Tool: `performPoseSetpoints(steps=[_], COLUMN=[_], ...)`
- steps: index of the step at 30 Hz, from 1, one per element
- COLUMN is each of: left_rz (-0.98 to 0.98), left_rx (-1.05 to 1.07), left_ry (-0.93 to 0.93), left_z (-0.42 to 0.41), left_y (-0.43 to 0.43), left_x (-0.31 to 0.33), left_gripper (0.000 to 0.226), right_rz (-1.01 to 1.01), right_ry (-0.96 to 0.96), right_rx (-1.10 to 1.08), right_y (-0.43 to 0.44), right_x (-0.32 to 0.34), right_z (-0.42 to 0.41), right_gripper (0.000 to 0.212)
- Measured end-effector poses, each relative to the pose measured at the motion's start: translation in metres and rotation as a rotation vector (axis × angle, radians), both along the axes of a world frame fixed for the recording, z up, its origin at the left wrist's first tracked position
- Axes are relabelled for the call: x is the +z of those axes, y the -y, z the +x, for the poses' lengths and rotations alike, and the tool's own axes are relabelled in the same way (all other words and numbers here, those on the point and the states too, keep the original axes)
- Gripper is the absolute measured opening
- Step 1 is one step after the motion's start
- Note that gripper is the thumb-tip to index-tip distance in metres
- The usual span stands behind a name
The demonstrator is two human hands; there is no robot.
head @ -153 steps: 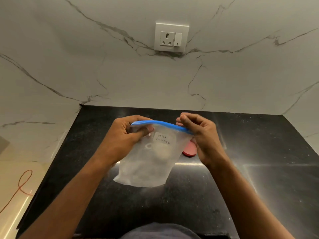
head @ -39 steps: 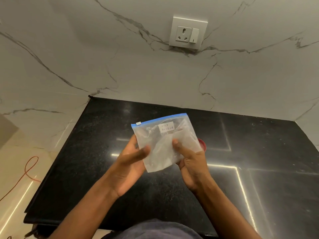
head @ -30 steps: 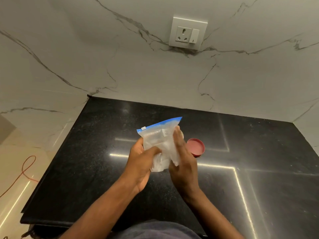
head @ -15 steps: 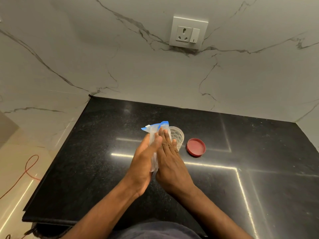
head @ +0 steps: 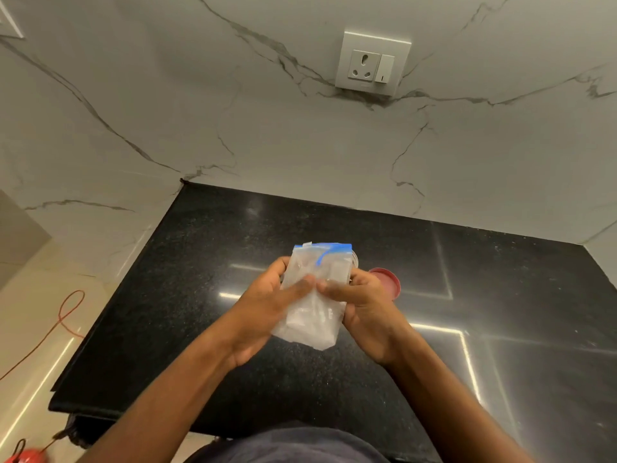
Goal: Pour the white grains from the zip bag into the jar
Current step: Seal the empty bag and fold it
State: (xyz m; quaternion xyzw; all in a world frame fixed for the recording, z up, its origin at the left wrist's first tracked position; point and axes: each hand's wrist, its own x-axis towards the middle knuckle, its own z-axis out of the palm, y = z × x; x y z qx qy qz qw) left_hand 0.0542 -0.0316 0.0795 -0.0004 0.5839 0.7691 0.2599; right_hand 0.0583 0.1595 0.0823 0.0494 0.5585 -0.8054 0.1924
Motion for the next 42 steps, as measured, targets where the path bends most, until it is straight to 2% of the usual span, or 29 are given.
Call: performPoseSetpoints(steps=[2, 3, 5, 7, 8, 9, 11, 15, 17, 19, 23, 25, 27, 29, 32, 36, 42], left_rz=[-0.012, -0.022, -0.055, -0.063, -0.054, -0.049, -0.005, 0.284, 0.255, 0.155, 0.127, 0.108, 0.079, 0.038, -0.056, -0.234, -0.292], left_rx=[-0.043, -0.028, 0.040, 0.132, 0.164, 0.194, 0.216, 0.157, 0.111, 0.159, 0.373, 0.399, 0.414, 0.456, 0.608, 0.815, 1.004], left_ry=[0.035, 0.066, 0.117, 0.148, 0.166, 0.183, 0.216, 0.292, 0.219, 0.139, 0.163, 0.151, 0.151, 0.144, 0.089, 0.022, 0.048], left_z=[-0.001, -0.001, 0.001, 0.002, 0.003, 0.004, 0.006, 0.012, 0.018, 0.023, 0.030, 0.035, 0.042, 0.050, 0.064, 0.082, 0.126], left_y=[0.005, 0.007, 0.009, 0.007, 0.006, 0.006, 0.007, 0.019, 0.021, 0.017, 0.017, 0.022, 0.025, 0.030, 0.049, 0.102, 0.223], left_x=[0.000, 0.000, -0.001, -0.004, -0.006, -0.010, -0.014, -0.014, -0.015, -0.016, -0.016, -0.015, -0.015, -0.016, -0.015, -0.027, -0.061], left_gripper=[0.062, 0.064, 0.051, 0.023, 0.016, 0.024, 0.026, 0.056, 0.047, 0.035, 0.029, 0.029, 0.032, 0.036, 0.044, 0.030, 0.014], right_rz=[0.020, 0.021, 0.003, 0.063, 0.128, 0.213, 0.416, 0.897, 1.031, 0.965, 0.287, 0.040, 0.064, 0.178, 0.206, 0.243, 0.203], right_ry=[-0.016, -0.029, -0.117, -0.304, -0.416, -0.519, -0.696, -1.065, -1.159, -1.081, -0.474, -0.199, -0.068, -0.092, -0.125, -0.139, -0.106], right_rx=[-0.080, -0.118, -0.145, -0.075, -0.026, 0.015, 0.093, 0.218, 0.271, 0.325, 0.250, 0.173, 0.181, 0.207, 0.135, 0.050, 0.079], right_y=[0.003, 0.004, 0.005, 0.005, 0.003, 0.002, -0.001, -0.006, -0.006, -0.006, -0.005, -0.002, 0.005, 0.018, 0.042, 0.087, 0.189], right_x=[-0.005, -0.007, -0.010, -0.013, -0.016, -0.020, -0.025, -0.032, -0.030, -0.030, -0.025, -0.026, -0.030, -0.034, -0.040, -0.047, -0.063], right_z=[-0.001, -0.002, -0.002, 0.000, 0.002, 0.002, 0.004, 0.007, 0.008, 0.009, 0.016, 0.017, 0.019, 0.020, 0.026, 0.036, 0.057], right_gripper=[0.031, 0.034, 0.032, 0.028, 0.033, 0.043, 0.055, 0.051, 0.051, 0.053, 0.055, 0.059, 0.056, 0.038, 0.022, 0.014, 0.008])
